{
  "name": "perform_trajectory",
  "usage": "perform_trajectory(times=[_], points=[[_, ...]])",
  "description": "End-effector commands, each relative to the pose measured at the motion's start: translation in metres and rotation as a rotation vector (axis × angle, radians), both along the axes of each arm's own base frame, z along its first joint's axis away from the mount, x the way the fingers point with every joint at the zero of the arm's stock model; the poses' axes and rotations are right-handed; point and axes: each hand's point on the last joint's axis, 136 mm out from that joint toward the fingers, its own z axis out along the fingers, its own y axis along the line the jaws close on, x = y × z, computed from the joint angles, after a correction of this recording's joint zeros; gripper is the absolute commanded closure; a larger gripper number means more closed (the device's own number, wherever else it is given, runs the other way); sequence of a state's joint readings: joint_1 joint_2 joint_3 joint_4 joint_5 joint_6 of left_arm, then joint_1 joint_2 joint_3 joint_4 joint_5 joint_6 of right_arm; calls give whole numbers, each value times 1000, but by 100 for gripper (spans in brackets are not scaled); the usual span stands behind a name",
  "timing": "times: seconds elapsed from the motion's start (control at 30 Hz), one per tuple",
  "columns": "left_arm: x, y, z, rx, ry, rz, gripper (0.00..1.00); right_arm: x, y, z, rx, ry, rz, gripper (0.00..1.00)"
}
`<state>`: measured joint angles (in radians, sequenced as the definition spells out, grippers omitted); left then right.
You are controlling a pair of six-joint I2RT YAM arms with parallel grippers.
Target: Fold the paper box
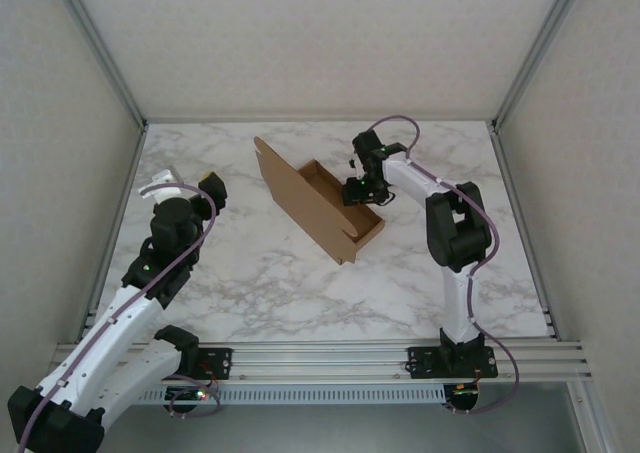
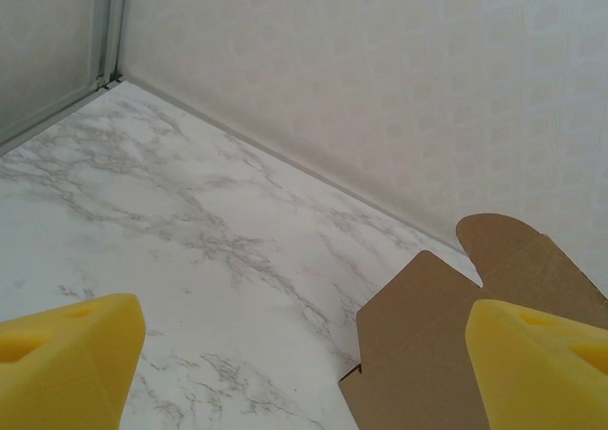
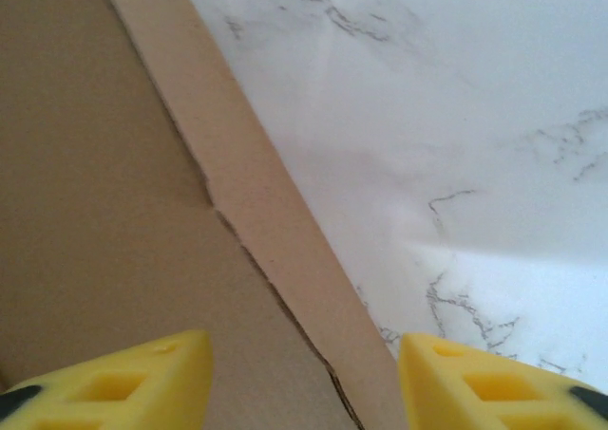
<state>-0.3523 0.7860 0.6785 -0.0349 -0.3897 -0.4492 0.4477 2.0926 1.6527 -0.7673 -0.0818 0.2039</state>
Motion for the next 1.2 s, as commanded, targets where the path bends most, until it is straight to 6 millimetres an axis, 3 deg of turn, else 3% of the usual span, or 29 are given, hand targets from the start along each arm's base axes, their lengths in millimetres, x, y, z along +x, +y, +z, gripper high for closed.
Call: perform_trajectory(times=[0.0,0.27,0.4,0.5,0.57,0.63,0.73,0.77,0.87,0.93,1.0,1.17], points=[[-2,-2,4,-20,-22,-4,13,4,-8,1,-8,-15,-121,53],[-4,-2,5,-27,-30,6,13,-7,-31,12,92,-77,-460,70],[-5,-2,4,-34,-31,9,12,-30,-45,12,179,-83,-660,73],[-5,-2,5,-40,-34,10,12,-53,-41,8,273,-61,-793,74],[-5,-2,4,-42,-32,9,12,-67,-29,7,292,-60,-834,73],[-5,-3,4,-45,-32,7,12,-82,-2,7,323,-41,-824,67],[-4,-3,4,-47,-32,5,11,-104,37,5,398,22,-818,37],[-5,-4,4,-45,-31,4,11,-107,48,6,427,44,-806,32],[-5,-4,4,-43,-29,-1,10,-117,82,10,542,134,-734,28],[-5,-4,4,-44,-29,0,10,-121,91,13,547,163,-669,28],[-5,-4,4,-45,-31,-2,10,-122,82,19,485,116,-619,26],[-5,-4,4,-42,-31,-2,9,-108,22,39,189,-101,-478,19]])
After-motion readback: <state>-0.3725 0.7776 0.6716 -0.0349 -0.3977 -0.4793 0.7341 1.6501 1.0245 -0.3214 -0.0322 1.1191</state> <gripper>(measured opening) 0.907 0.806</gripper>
